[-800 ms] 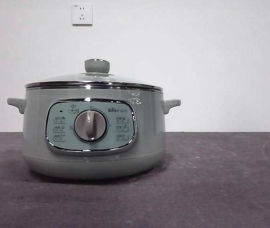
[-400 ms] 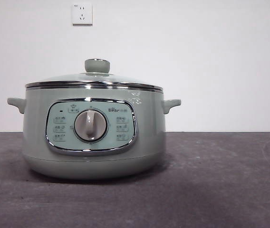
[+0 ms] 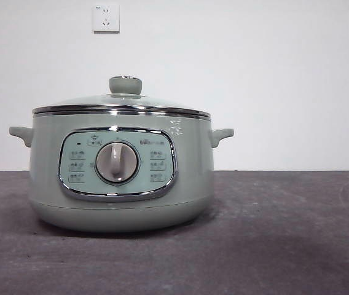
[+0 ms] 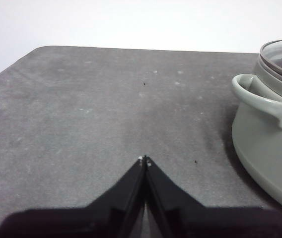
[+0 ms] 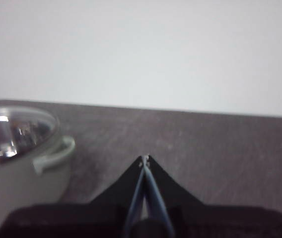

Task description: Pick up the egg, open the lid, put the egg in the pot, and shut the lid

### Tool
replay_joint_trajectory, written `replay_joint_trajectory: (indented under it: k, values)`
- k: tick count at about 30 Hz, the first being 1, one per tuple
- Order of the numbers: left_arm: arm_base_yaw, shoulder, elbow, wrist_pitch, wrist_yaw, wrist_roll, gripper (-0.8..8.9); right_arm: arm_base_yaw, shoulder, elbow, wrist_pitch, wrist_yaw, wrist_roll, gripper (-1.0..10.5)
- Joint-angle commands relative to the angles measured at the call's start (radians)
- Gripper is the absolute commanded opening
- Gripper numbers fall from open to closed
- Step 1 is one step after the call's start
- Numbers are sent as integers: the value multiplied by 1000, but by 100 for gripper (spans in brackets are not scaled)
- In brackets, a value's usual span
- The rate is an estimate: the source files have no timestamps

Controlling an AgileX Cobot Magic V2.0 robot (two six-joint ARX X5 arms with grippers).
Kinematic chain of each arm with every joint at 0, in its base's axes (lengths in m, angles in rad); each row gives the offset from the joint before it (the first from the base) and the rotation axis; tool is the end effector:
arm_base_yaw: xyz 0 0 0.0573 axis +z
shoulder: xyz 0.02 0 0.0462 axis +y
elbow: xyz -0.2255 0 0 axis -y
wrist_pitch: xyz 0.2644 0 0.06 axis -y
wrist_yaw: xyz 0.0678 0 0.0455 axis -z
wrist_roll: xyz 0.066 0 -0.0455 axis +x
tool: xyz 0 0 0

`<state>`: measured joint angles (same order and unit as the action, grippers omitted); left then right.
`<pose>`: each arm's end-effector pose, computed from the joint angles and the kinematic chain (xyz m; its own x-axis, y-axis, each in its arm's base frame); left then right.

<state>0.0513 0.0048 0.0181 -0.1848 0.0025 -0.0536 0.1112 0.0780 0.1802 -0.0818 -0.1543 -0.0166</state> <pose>0.1897 0.0096 0.1453 0.9842 0.0480 -0.1707 -0.0579 0.9969 -0.0532 0.1828 0.0306 0.2104 0.9648 0.2624 0.0202 -0.2620 0.9649 -0.0197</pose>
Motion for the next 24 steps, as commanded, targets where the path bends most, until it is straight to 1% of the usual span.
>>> replay_joint_trajectory:
  k: [1,5,9,15,18,24]
  values:
    - [2,-2,-14,2,-1,-6,-3,-2,-29,-62,6,4,23,2]
    - [2,-2,-14,2,-1,-6,-3,-2,-70,-135,6,4,30,2]
    - [2,-2,-14,2,-1,-6,-3,-2,-77,-172,6,3,53,2]
    - [2,-2,-14,2,-1,-6,-3,-2,-77,-174,-97,3,53,1]
    - [2,-2,-14,2,-1,-6,-3,-2,-77,-174,-87,3,97,1]
    - [2,-2,-14,2,-1,-6,-3,-2,-77,-174,-87,3,97,2]
